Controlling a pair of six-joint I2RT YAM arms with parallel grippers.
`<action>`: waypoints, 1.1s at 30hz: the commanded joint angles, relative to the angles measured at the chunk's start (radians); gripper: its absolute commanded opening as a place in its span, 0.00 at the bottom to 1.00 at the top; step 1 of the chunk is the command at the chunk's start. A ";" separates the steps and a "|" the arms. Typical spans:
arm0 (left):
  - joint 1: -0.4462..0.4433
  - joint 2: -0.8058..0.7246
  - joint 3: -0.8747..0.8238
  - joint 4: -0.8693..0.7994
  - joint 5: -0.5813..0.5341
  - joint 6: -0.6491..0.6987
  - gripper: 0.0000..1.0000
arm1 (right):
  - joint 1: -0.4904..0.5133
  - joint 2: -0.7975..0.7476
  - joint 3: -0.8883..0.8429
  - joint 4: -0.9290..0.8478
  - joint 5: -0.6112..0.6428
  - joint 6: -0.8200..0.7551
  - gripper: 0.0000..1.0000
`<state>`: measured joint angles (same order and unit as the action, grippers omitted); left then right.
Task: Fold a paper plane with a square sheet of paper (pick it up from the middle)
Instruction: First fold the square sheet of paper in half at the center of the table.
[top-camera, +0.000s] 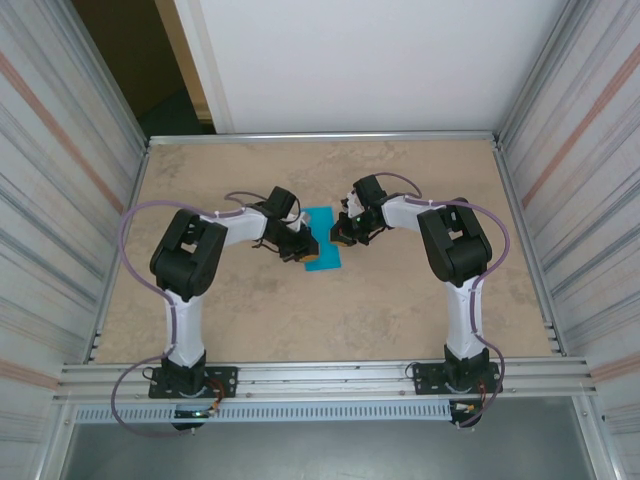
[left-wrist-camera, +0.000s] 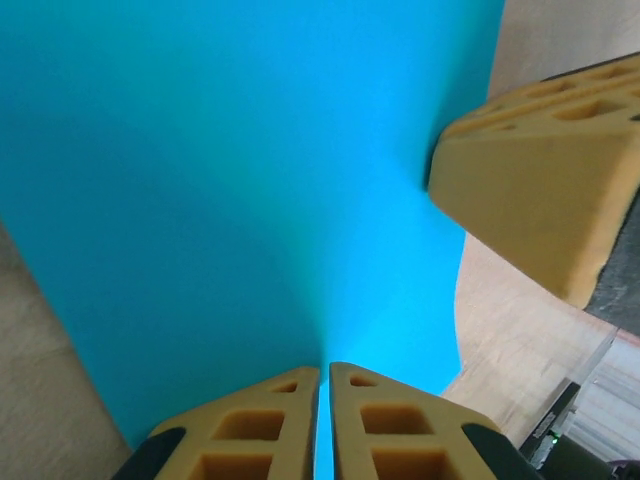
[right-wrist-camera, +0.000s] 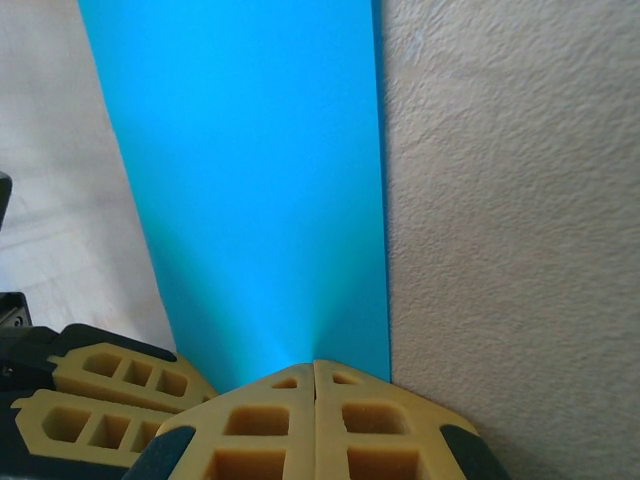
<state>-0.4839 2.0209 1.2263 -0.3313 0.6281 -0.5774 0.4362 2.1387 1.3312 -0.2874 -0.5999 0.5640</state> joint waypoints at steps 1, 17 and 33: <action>0.002 -0.045 -0.063 -0.184 -0.068 0.118 0.12 | -0.019 0.178 -0.124 -0.309 0.351 0.005 0.00; 0.016 -0.357 -0.252 -0.037 -0.113 0.016 0.15 | 0.016 0.087 -0.127 -0.288 0.304 0.064 0.00; 0.008 -0.202 -0.100 0.260 -0.103 -0.133 0.32 | 0.020 -0.393 -0.262 0.059 0.240 0.313 0.51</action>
<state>-0.4751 1.7885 1.0809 -0.1055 0.5041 -0.6941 0.4725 1.8248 1.1328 -0.2825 -0.4206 0.8078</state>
